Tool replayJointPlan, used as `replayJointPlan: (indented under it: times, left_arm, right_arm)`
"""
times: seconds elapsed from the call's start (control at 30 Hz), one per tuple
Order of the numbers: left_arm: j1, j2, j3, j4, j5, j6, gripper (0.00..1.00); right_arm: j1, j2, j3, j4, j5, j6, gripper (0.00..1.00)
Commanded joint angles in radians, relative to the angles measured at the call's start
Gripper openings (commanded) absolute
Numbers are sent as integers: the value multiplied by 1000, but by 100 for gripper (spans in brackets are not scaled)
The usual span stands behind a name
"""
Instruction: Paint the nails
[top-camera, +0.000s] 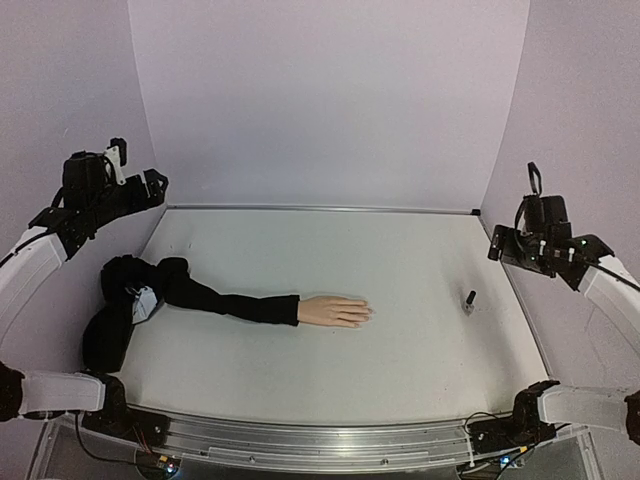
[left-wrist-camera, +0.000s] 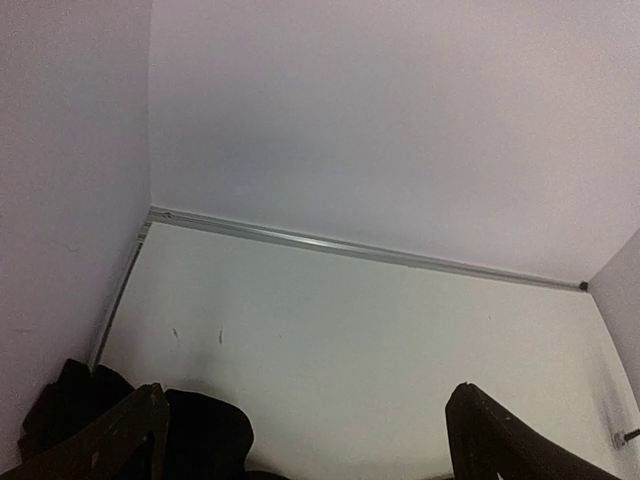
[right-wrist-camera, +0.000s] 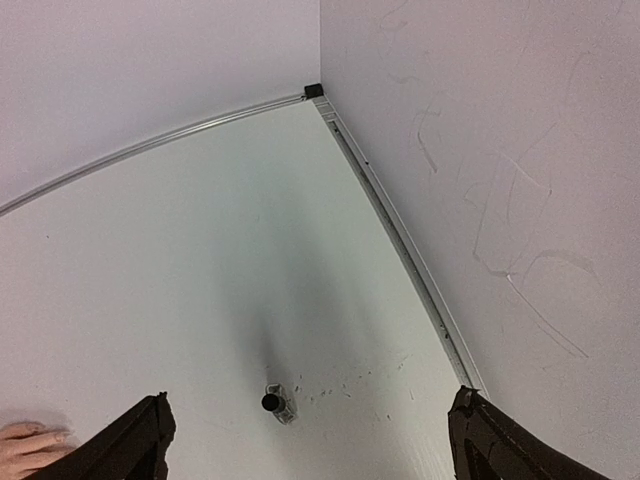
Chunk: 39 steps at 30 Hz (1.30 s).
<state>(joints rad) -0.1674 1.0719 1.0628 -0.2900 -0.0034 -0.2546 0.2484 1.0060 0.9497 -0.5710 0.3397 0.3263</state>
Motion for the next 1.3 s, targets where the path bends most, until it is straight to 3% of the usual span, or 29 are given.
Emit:
replayJointPlan:
  times: [0.0,0.33,0.43,0.57,1.0,1.27]
  left_arm:
    - [-63,44,114,-63,19,70,100]
    - [-64,51,104,-45,113,113,100]
    - [-64,49,82,-35,125,123,100]
    - [-64,51,59,-21,139,123,100]
    - [-64,68,16,17,186,117,100]
    - [-64,65,8,21,194,125,100]
  right_arm:
    - [15,42,21,-28,-1,5,98]
    - [-27,199,20,-68,-136,16,96]
    - [-72,262,25,-84,-239,2,89]
    - [-76,332,48,-123,-266,-19,79]
    - [-84,631,208,-122,-231,-83,57]
    - [-95,719,231,-121,-233,-87,46]
